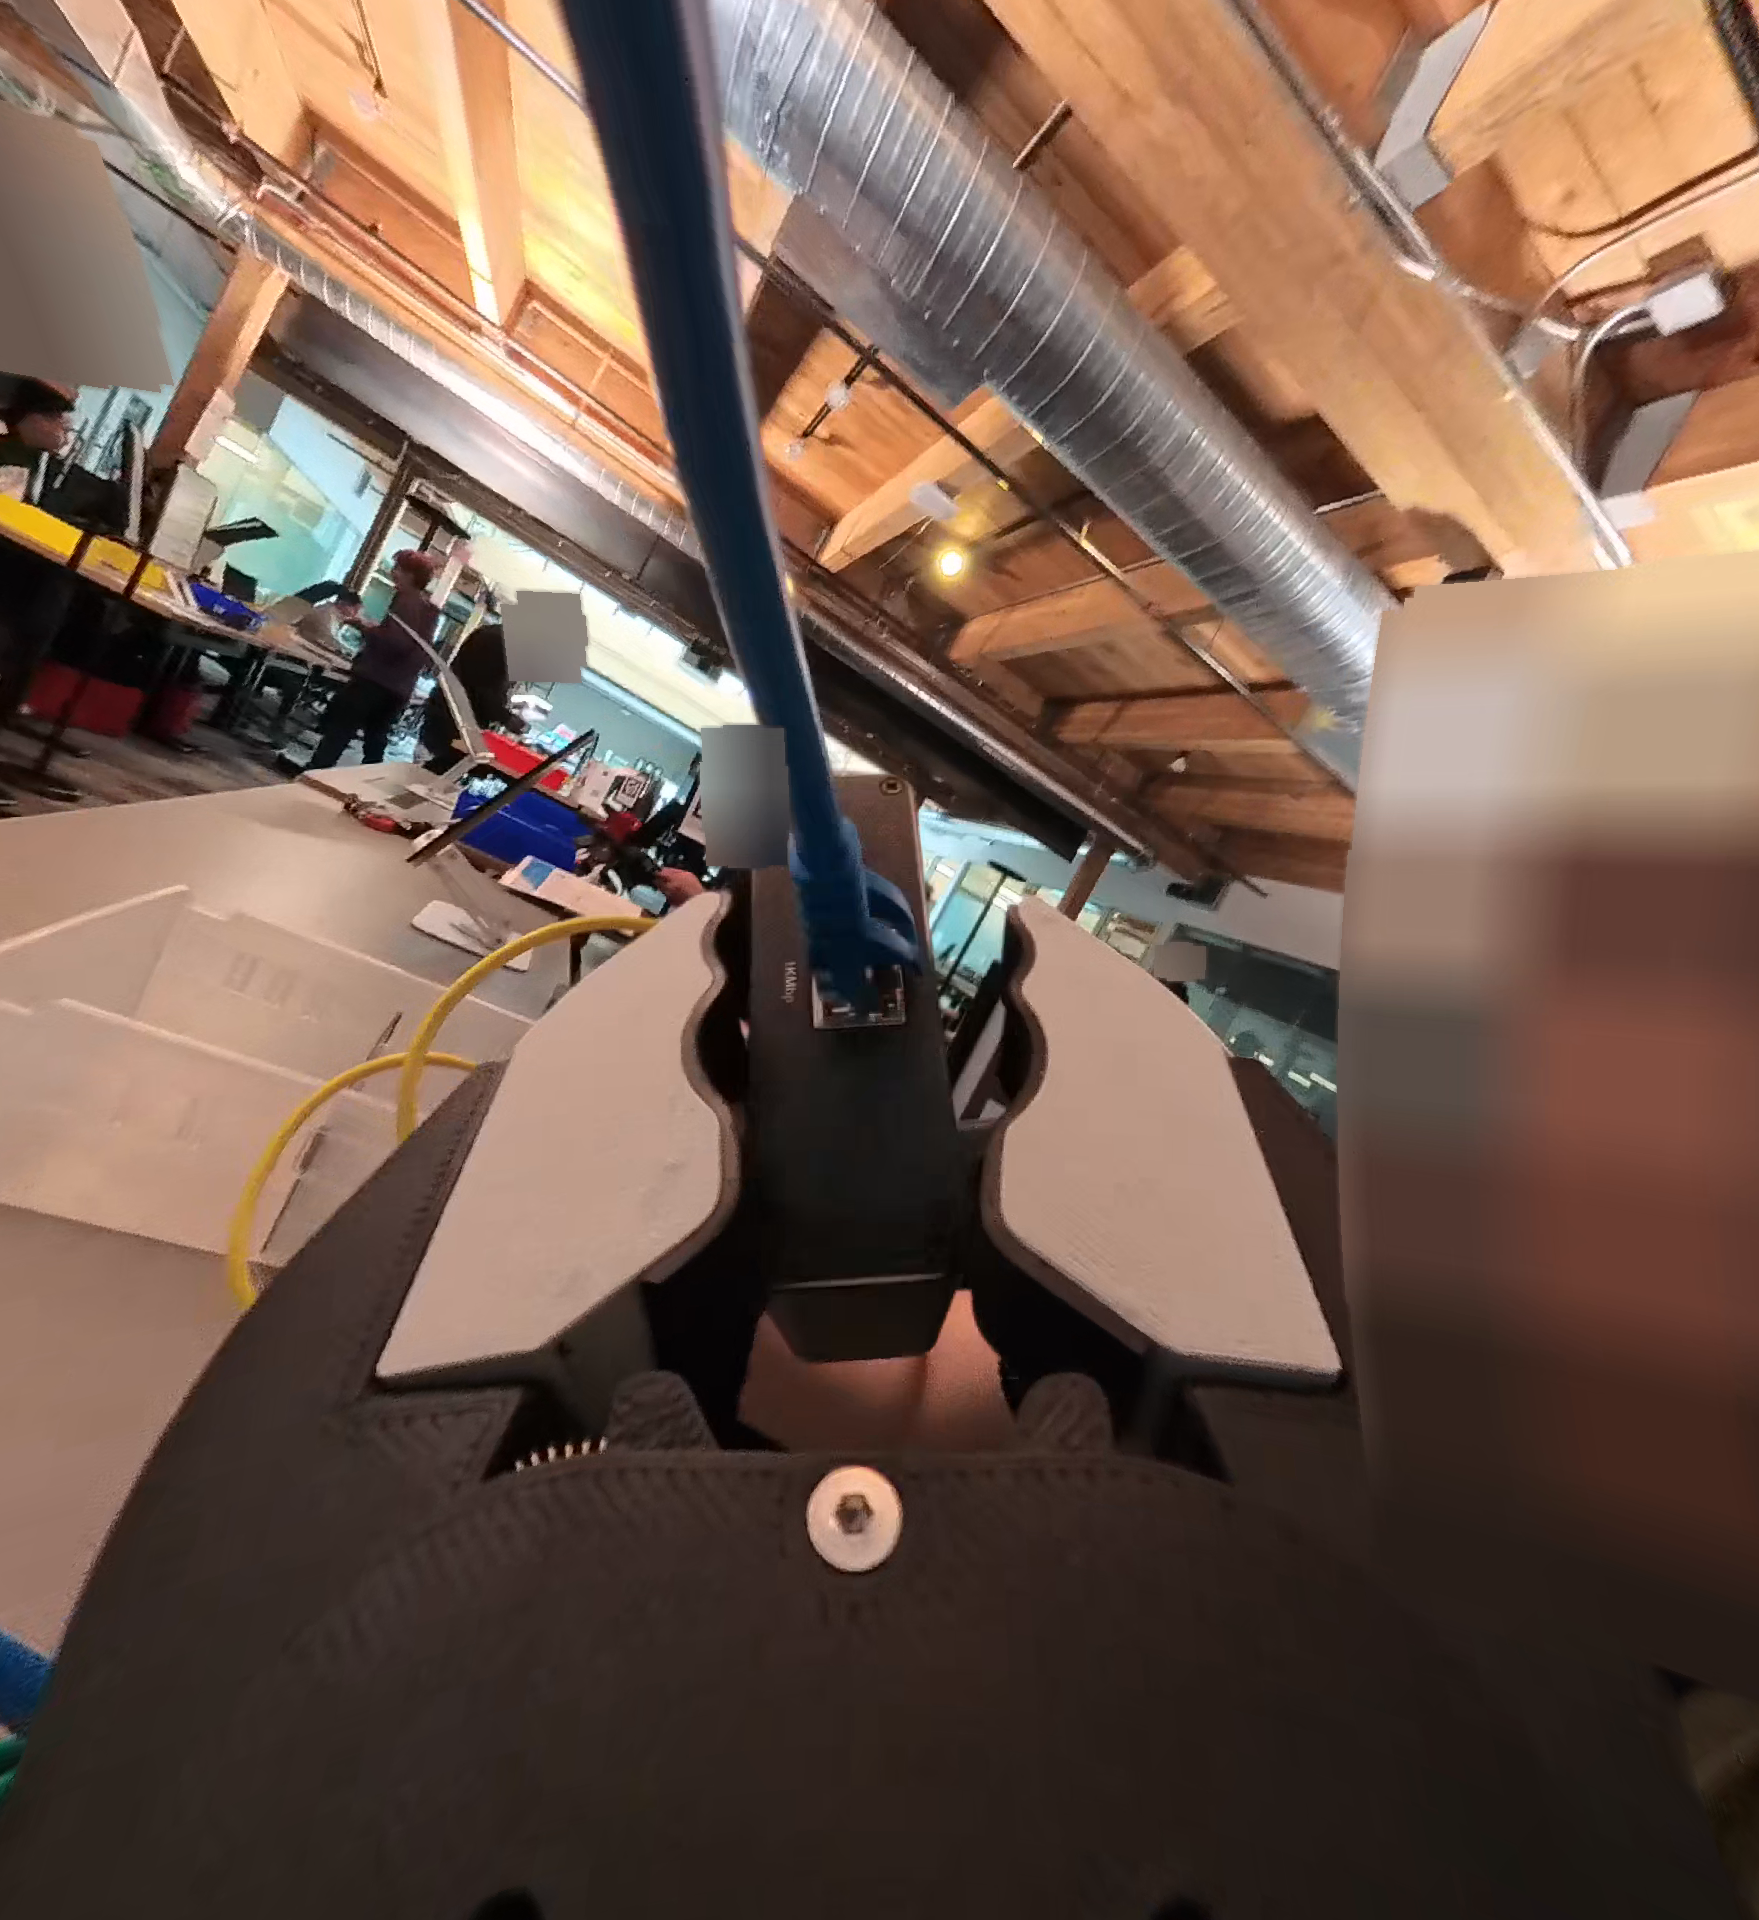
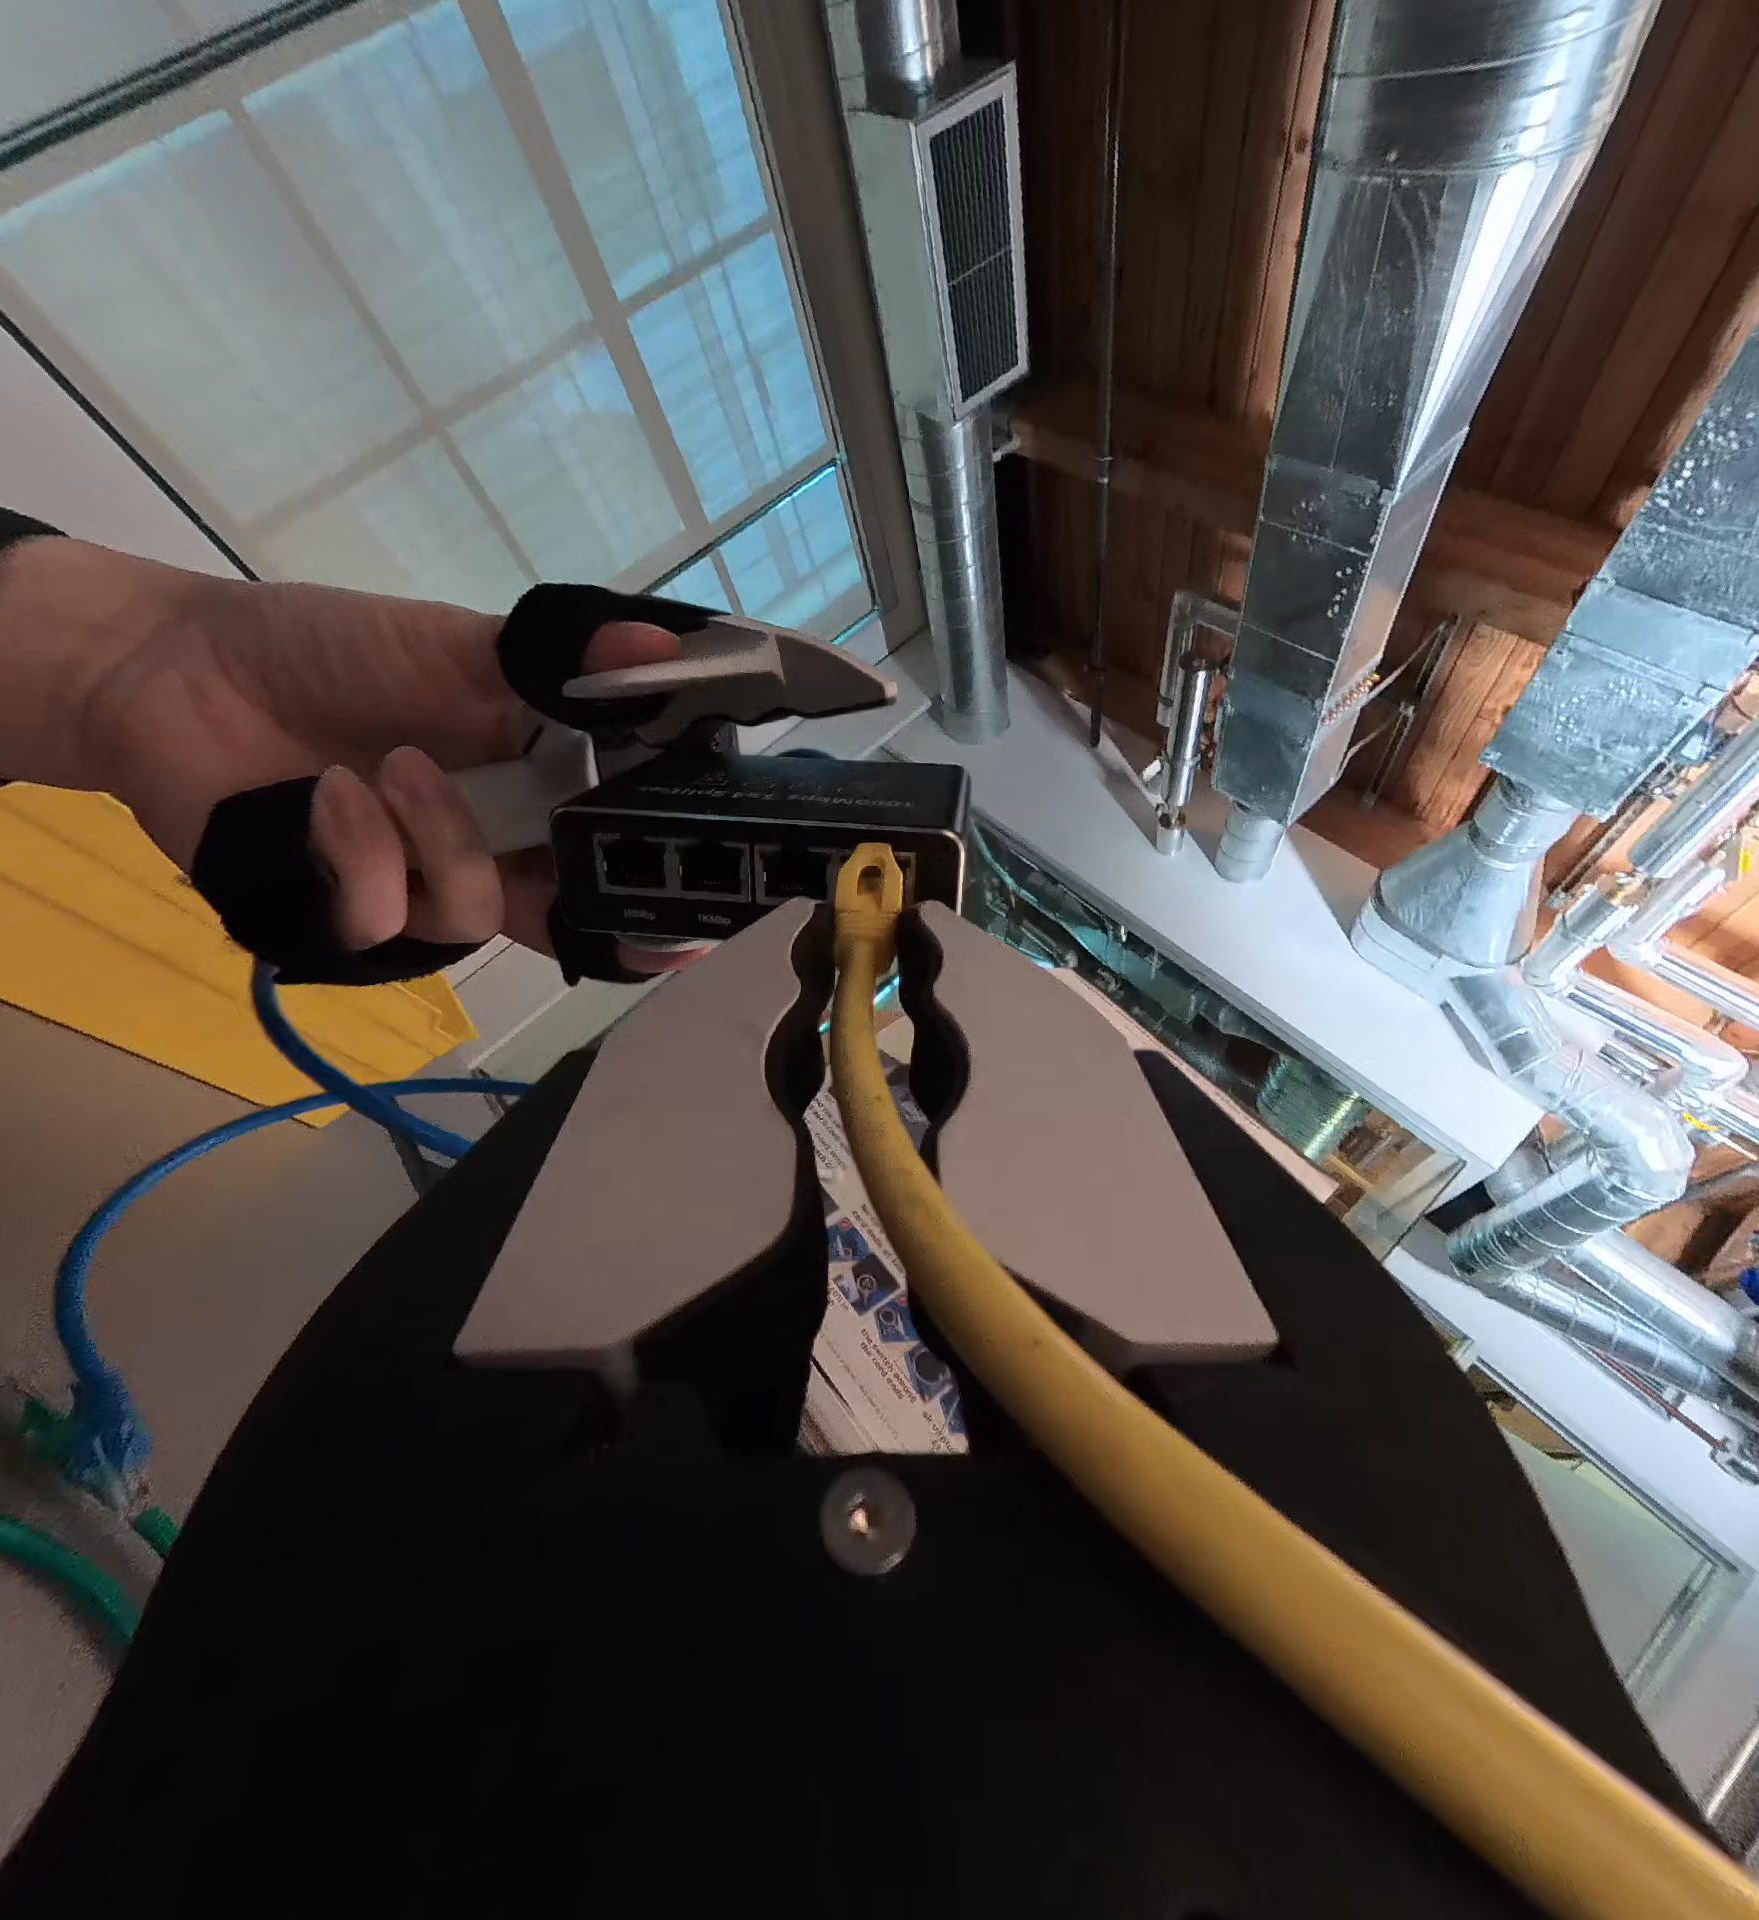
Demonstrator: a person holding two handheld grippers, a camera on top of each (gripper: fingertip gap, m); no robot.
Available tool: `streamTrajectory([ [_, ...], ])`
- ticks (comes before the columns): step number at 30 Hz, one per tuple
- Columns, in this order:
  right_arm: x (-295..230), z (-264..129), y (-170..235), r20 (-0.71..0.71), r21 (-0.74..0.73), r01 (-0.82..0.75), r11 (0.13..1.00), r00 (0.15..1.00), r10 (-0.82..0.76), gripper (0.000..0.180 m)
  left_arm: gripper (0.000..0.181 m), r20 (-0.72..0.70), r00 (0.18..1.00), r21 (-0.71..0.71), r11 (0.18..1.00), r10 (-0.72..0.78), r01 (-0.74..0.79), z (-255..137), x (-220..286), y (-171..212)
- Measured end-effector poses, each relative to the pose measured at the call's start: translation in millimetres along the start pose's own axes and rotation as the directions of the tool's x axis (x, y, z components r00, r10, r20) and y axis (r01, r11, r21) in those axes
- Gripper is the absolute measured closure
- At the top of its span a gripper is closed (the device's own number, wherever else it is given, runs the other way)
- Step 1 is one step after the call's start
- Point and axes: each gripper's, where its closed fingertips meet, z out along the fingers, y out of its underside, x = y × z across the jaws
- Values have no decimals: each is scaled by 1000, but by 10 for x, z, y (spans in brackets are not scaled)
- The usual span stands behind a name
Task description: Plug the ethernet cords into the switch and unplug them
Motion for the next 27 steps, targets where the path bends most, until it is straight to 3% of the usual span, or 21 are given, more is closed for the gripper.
streamTrajectory([
  [2,0,-1,-23,3,10,5,1000,1000,-5,167,145,25,999,-31,999,27,-26,-4,-19,34],
  [8,33,-21,-31,43,38,-37,999,998,35,167,145,71,994,-146,987,79,-68,-1,-30,137],
  [13,-1,-42,-52,137,57,-54,997,990,46,168,145,114,986,-382,922,120,-68,-101,-39,375],
  [19,-16,-47,27,198,-3,-89,996,976,88,167,145,143,990,-384,923,18,38,-123,-111,409],
  [27,-73,-62,105,253,-43,-119,992,959,126,167,146,174,984,-429,902,41,38,-166,-162,485],
])
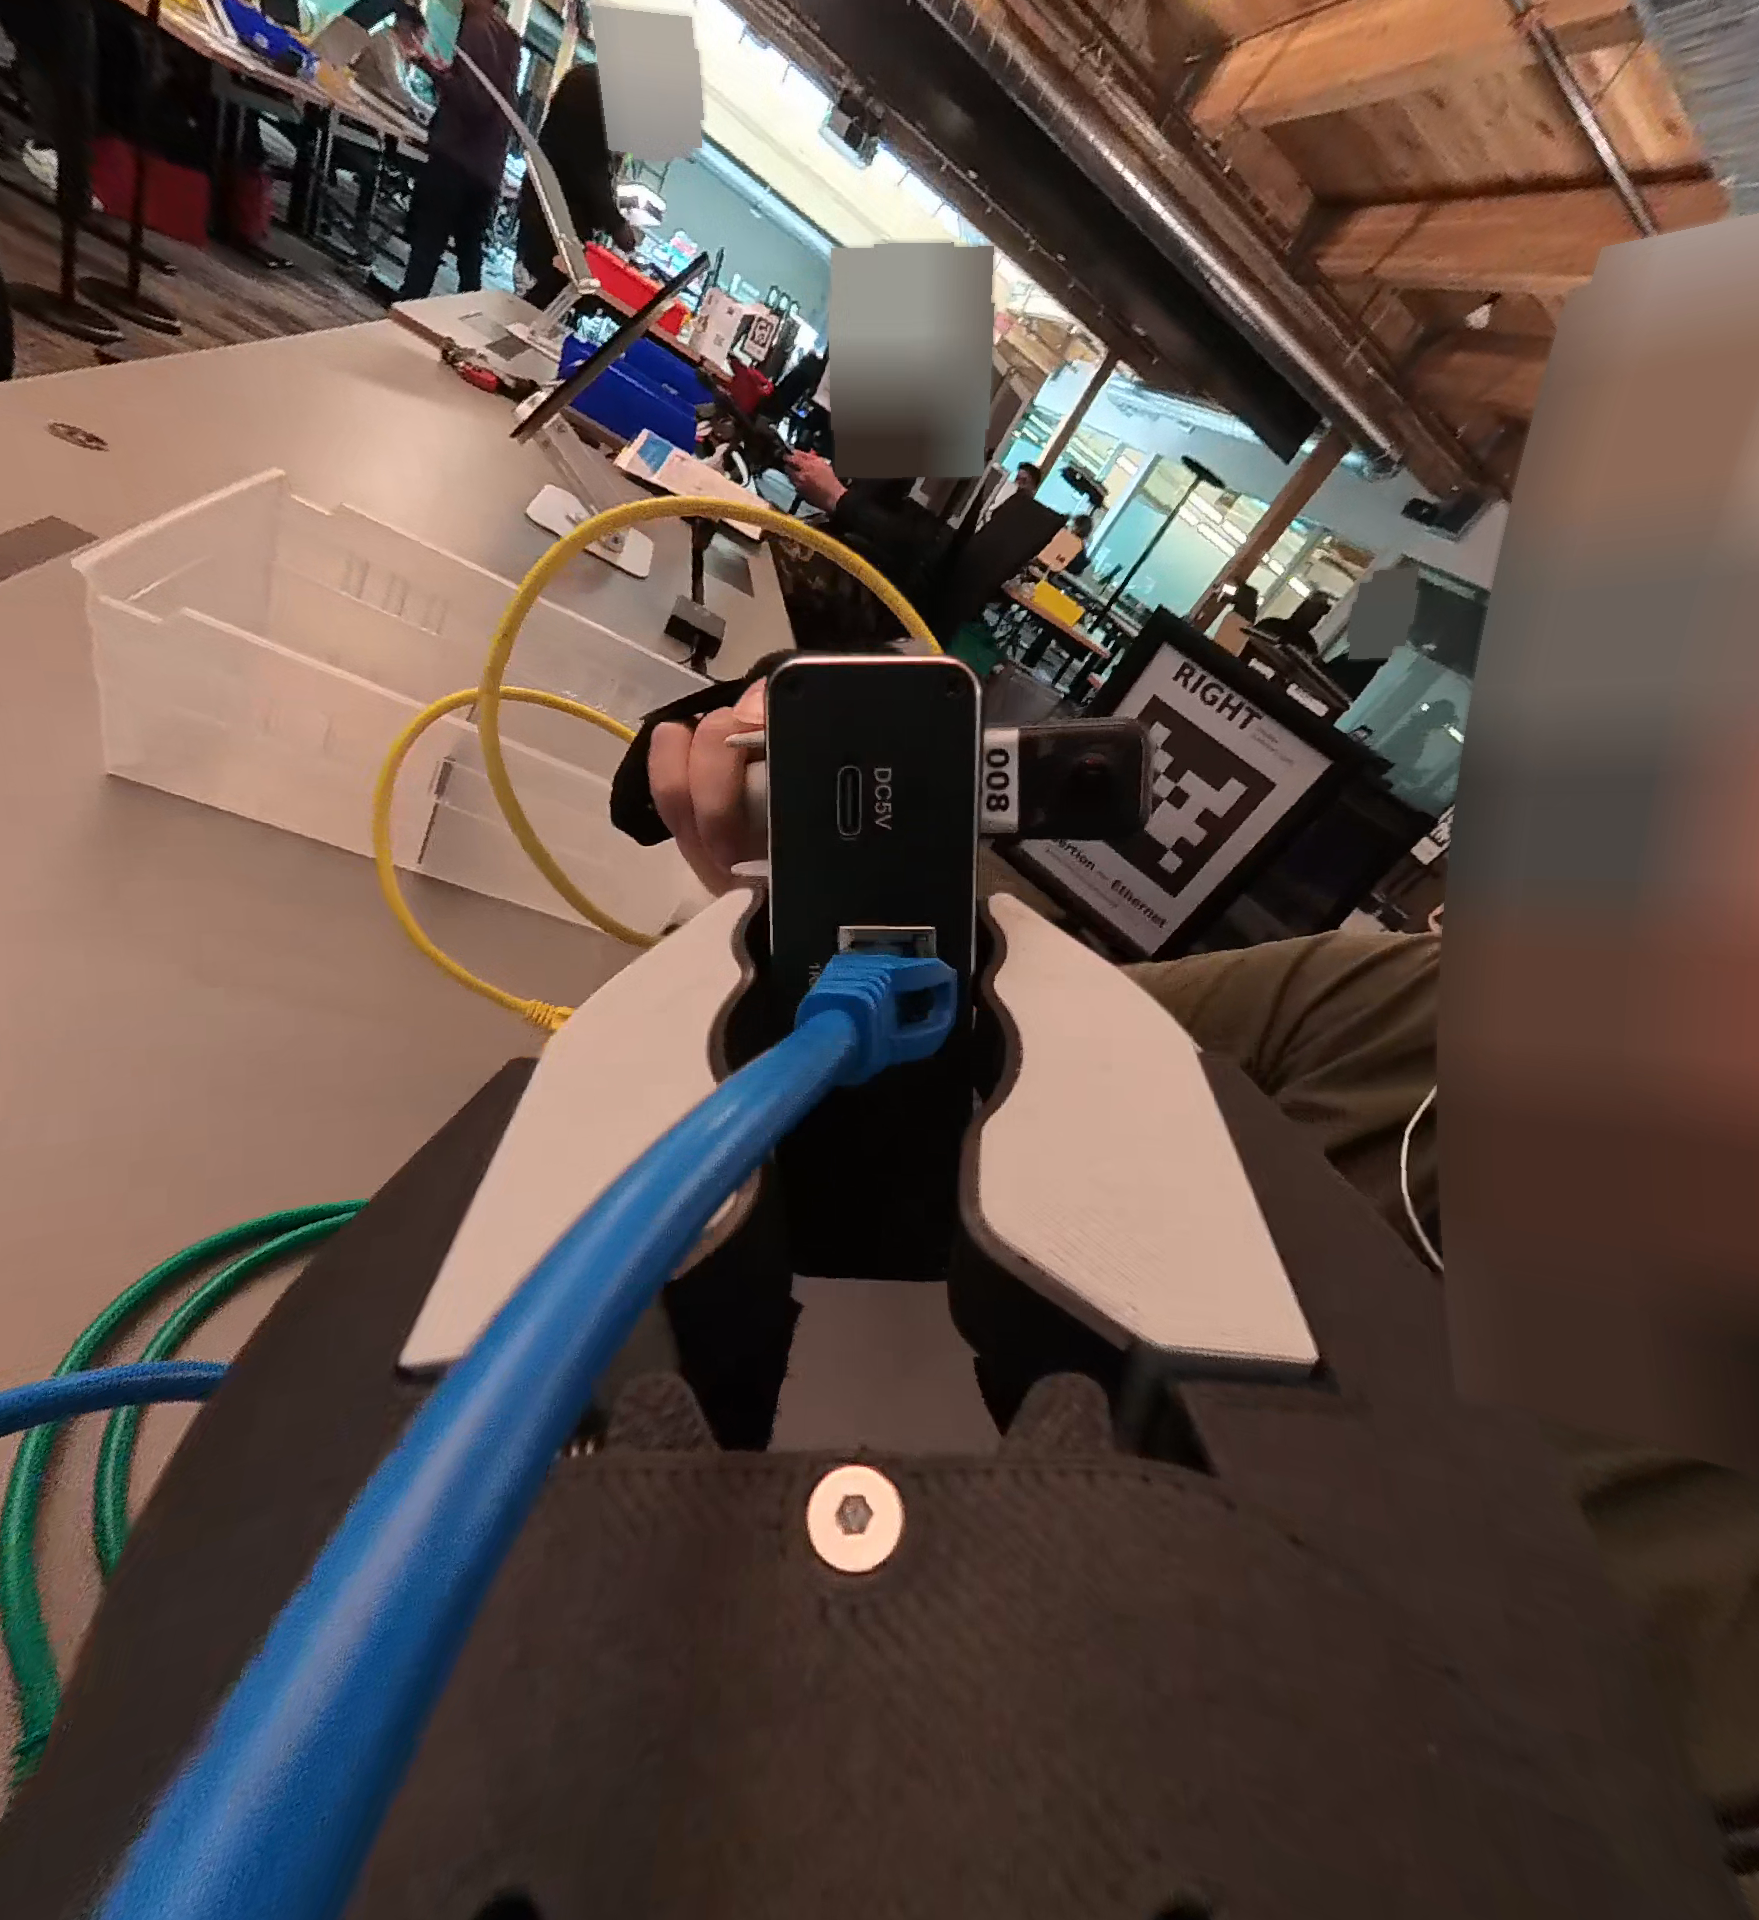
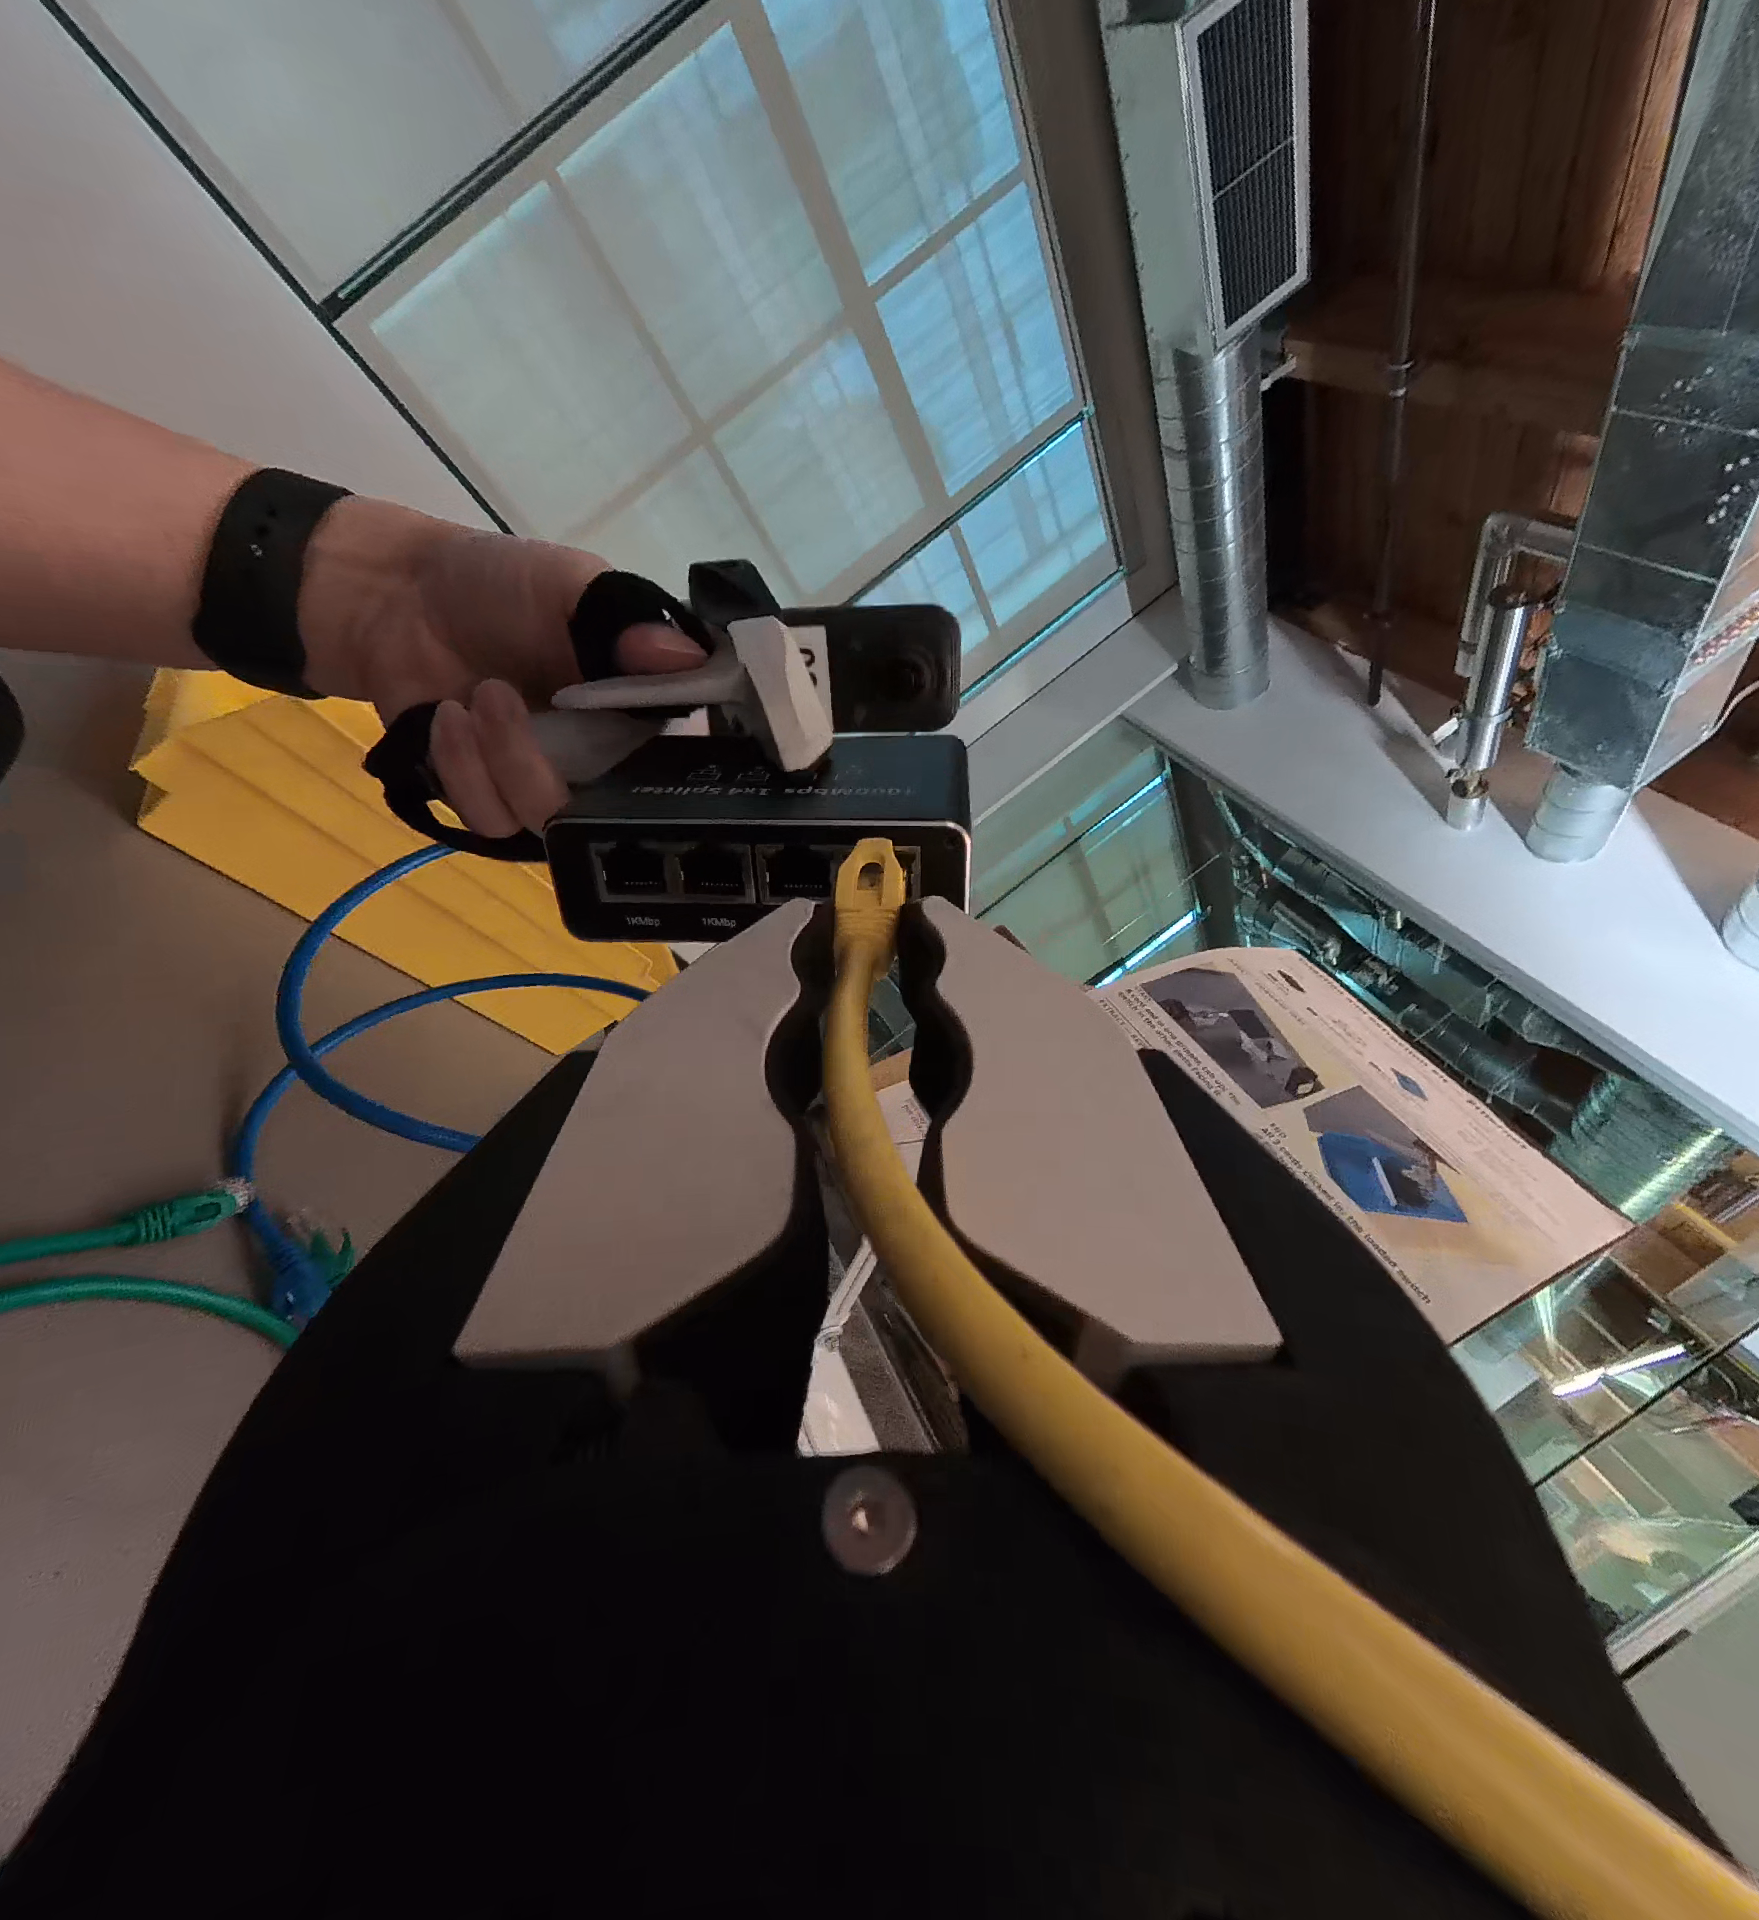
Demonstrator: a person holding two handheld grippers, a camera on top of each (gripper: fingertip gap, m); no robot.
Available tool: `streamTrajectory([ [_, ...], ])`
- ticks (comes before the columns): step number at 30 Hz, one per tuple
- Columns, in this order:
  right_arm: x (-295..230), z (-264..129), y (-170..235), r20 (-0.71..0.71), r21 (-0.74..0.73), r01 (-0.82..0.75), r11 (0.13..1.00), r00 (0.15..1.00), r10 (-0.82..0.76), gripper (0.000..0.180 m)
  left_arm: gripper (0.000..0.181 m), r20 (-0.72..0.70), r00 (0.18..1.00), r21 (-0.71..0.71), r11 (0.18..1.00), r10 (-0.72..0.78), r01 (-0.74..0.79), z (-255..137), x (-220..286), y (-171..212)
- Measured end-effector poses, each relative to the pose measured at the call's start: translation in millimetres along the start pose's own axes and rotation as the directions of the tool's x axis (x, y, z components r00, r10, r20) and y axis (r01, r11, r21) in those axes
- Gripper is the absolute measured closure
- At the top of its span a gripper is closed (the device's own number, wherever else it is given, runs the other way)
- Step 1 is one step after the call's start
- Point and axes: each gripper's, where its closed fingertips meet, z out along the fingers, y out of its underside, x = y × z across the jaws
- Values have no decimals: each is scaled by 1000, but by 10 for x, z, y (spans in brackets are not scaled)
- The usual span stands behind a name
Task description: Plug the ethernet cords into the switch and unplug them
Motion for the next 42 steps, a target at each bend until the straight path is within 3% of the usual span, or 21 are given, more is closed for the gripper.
streamTrajectory([
  [11,7,-10,51,18,-19,-32,999,999,32,167,146,-16,998,-3,998,-61,61,43,-66,45],
  [16,109,53,296,-22,-56,-247,967,969,246,166,146,50,983,114,979,-175,169,-6,-297,-107],
  [19,74,58,599,-45,-155,-339,928,941,336,150,146,29,957,209,938,-289,277,-165,-493,-158],
  [23,-243,105,747,91,-272,-332,903,926,367,145,146,109,940,226,929,-322,292,-442,-711,-118],
  [25,-617,79,908,243,-411,-311,857,869,432,156,146,160,927,255,921,-340,294,-570,-835,-107],
  [28,-1055,-43,1257,352,-609,-181,772,811,468,155,146,292,881,244,920,-371,307,-725,-1112,41],
  [32,-1369,-35,1247,451,-589,-118,799,772,447,155,146,350,827,201,898,-440,392,-747,-1409,325],
  [38,-1658,-24,1607,378,-688,-170,705,746,548,156,146,410,734,173,836,-542,520,-763,-1820,764],
  [42,-1610,-39,1856,333,-703,-143,697,800,499,156,145,381,702,147,790,-601,596,-735,-1894,947],
])
